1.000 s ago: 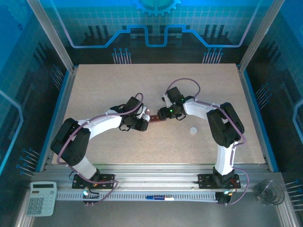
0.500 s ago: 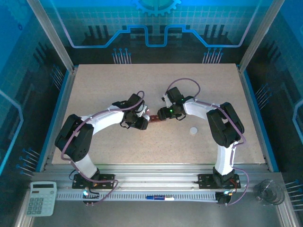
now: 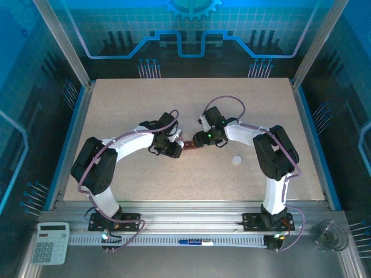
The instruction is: Sort the pills into containers
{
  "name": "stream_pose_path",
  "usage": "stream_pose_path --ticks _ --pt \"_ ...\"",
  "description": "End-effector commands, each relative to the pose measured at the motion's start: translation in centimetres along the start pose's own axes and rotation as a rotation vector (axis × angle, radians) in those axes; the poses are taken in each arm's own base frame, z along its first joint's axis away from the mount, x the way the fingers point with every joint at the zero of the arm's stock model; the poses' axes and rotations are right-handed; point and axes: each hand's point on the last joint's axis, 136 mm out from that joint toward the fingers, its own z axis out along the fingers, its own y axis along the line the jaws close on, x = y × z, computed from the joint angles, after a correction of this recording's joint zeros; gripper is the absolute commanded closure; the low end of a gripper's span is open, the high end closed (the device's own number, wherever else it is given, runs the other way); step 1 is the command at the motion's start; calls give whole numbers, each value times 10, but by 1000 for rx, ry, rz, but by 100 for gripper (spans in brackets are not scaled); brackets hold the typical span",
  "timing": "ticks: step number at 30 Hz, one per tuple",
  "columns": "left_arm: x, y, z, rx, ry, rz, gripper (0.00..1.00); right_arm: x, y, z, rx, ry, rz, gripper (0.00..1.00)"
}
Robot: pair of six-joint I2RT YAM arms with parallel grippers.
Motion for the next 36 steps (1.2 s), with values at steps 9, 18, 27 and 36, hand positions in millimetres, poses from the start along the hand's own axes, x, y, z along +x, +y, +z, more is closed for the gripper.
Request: stream_pose_path --ticks 9,18,27,36 --pt "2 2 -4 4 74 20 100 13 1 12 3 47 -1 33" --pt "5 1 -5 9 106 35 100 14 2 13 -1 50 0 33" --pt "4 0 -7 11 131 50 100 15 1 14 -2 54 3 33" --pt "-1 1 -11 -4 137 59 100 15 1 14 -2 54 2 34"
